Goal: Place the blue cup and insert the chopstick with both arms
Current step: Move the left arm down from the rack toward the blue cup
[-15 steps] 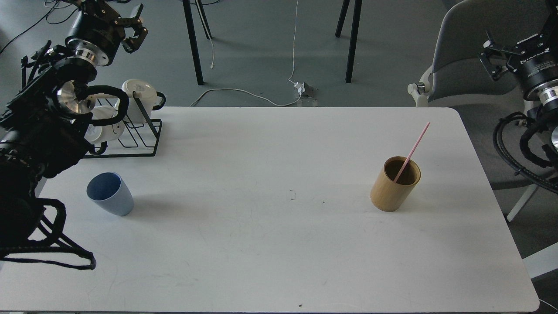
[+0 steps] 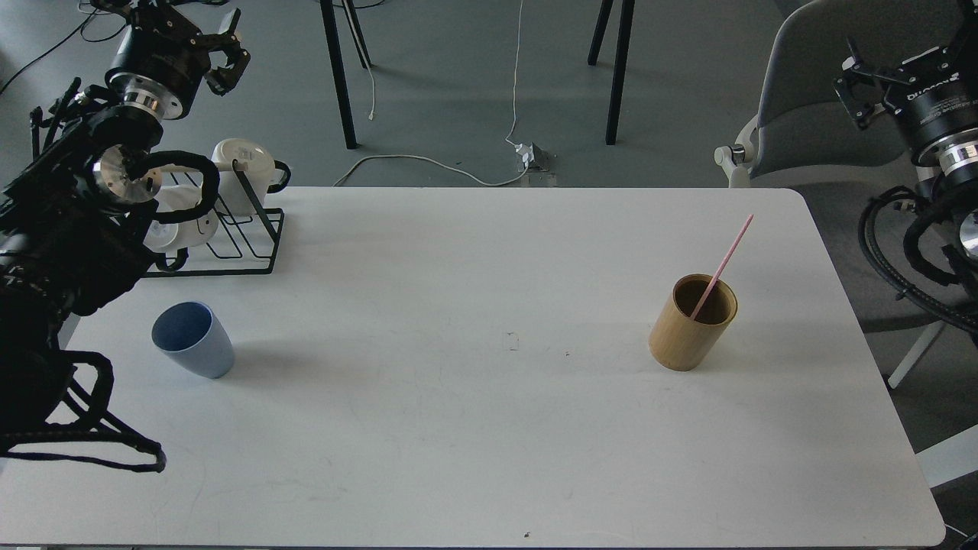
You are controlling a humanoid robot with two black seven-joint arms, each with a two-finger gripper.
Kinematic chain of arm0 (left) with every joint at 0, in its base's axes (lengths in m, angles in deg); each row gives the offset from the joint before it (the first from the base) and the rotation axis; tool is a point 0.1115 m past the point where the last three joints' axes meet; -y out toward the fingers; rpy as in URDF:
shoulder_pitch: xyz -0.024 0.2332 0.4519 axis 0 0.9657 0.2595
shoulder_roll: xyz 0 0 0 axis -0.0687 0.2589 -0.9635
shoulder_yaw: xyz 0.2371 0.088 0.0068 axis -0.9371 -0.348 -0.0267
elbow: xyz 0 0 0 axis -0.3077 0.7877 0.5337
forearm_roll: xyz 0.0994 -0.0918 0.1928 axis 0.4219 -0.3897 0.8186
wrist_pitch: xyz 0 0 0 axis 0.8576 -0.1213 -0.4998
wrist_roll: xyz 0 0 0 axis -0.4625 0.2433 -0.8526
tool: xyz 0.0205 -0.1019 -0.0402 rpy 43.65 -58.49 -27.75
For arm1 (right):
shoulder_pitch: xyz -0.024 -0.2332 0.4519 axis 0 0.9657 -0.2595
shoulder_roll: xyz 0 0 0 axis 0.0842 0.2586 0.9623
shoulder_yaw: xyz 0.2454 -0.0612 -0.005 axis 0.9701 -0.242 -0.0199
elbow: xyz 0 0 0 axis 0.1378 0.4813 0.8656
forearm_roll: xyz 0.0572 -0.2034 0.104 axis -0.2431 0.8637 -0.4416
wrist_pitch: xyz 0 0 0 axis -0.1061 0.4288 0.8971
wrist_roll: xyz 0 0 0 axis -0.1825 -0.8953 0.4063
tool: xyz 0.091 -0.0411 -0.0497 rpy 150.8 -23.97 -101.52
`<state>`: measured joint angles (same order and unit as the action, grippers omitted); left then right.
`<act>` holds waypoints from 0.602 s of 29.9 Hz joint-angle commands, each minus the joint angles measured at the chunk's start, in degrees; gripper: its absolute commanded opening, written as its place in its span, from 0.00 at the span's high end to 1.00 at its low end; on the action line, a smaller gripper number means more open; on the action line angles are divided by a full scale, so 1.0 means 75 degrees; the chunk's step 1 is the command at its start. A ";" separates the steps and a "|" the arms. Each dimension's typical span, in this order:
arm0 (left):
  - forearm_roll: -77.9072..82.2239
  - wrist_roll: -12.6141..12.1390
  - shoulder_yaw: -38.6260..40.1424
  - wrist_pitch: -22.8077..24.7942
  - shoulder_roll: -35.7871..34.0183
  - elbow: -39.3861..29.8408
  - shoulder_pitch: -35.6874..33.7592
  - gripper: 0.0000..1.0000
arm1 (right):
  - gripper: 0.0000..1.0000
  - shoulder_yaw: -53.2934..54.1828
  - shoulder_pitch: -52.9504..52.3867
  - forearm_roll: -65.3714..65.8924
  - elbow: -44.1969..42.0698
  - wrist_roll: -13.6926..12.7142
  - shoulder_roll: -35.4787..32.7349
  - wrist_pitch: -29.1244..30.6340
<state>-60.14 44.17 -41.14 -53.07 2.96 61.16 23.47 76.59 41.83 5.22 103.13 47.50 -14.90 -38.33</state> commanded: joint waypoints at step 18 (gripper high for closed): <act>0.6794 0.0454 -0.0654 0.0000 -0.4211 -0.5963 0.0142 0.01 | 0.01 0.0540 0.1009 -0.0012 0.0814 0.0013 -0.0330 0.0040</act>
<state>-24.47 44.82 -46.59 -53.04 -24.76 21.17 24.08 79.50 48.69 5.13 108.93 47.59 -17.42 -38.25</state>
